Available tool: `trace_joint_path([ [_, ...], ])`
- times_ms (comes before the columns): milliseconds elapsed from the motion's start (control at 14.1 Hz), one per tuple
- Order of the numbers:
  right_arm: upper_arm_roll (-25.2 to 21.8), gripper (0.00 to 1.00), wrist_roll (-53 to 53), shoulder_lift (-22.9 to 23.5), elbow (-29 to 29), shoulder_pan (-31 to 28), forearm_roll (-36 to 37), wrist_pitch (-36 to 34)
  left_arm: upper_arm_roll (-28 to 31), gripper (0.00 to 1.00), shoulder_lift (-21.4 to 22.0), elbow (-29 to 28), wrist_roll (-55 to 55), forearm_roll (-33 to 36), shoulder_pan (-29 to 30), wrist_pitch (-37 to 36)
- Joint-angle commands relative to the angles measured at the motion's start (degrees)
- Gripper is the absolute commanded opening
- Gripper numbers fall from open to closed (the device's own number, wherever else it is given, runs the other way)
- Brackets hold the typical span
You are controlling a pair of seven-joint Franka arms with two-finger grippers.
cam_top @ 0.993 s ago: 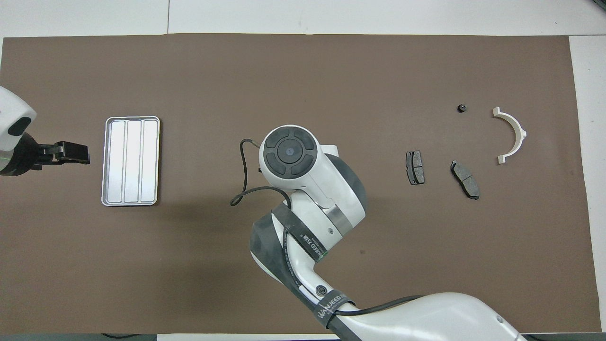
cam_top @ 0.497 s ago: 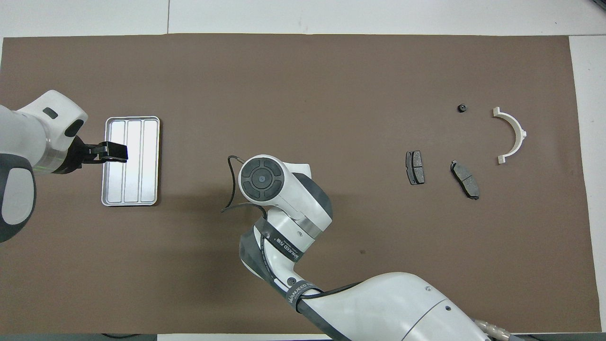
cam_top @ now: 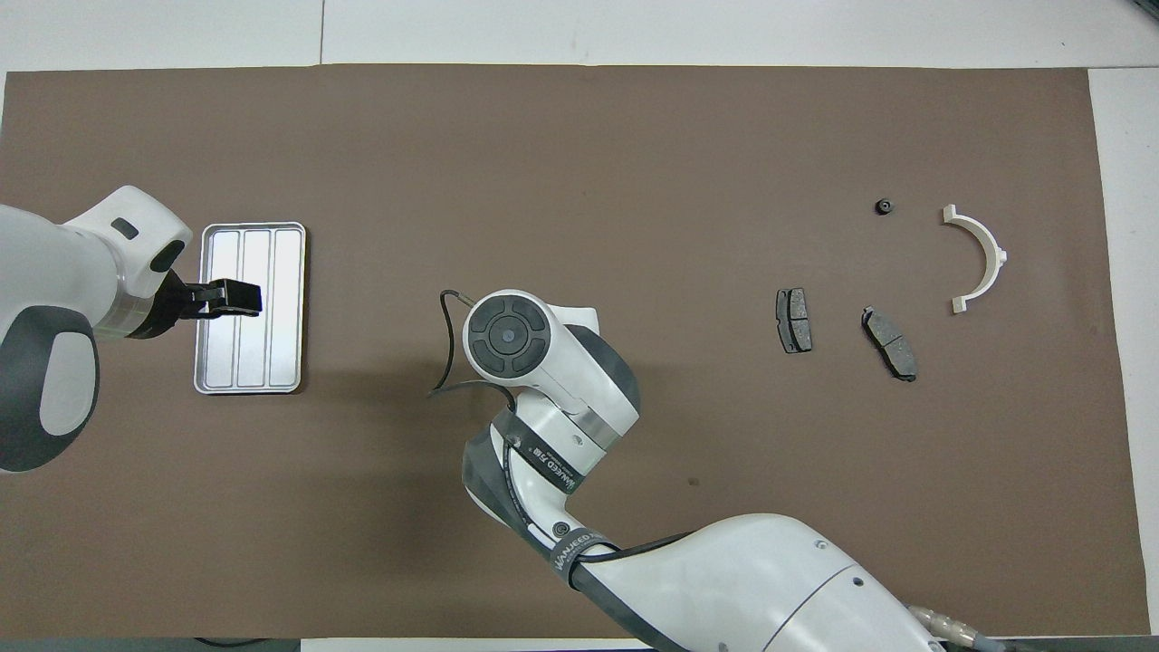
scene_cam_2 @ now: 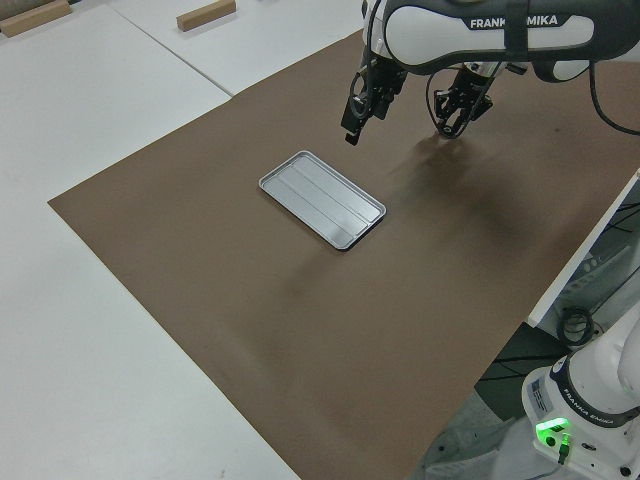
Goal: Pick bearing gear from pile to tray
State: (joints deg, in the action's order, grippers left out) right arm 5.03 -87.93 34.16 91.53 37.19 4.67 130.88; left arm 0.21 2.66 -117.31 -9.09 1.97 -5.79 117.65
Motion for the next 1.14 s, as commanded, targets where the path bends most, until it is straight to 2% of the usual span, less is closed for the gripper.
trace_joint_path([
  [0,0.07,0.98,-1.89,-0.41,0.14,-0.45,1.04,-0.09,0.67,1.00,1.12,-1.52,-0.66,-0.56,-0.72,1.44],
  [142,-0.36,1.00,-1.63,-0.41,-2.39,-0.80,1.30,-3.77,0.41,1.00,1.12,-1.43,-2.06,-0.56,-0.98,0.75],
  [284,-0.63,1.00,0.99,-1.20,-6.78,-4.29,2.18,-10.35,0.05,1.00,0.86,-0.91,-13.87,-0.48,-7.00,1.26],
  [497,-0.28,1.00,18.34,-5.84,-9.36,-12.81,1.39,-18.10,0.05,1.00,-0.28,1.11,-28.22,-0.48,-18.25,1.53],
  [639,-0.37,1.00,32.58,-8.05,-9.36,-18.53,1.22,-21.00,0.05,1.00,-2.21,1.74,-32.11,-0.48,-23.28,1.53],
  [851,-0.37,1.00,50.44,-8.41,-8.13,-28.37,1.39,-20.85,-0.03,1.00,-5.47,1.12,-37.13,-0.48,-28.04,6.35],
  [1064,-0.37,1.00,59.44,-8.58,-2.87,-36.38,1.39,-15.68,0.05,1.00,-12.92,1.74,-41.26,-0.48,-32.00,11.52],
])
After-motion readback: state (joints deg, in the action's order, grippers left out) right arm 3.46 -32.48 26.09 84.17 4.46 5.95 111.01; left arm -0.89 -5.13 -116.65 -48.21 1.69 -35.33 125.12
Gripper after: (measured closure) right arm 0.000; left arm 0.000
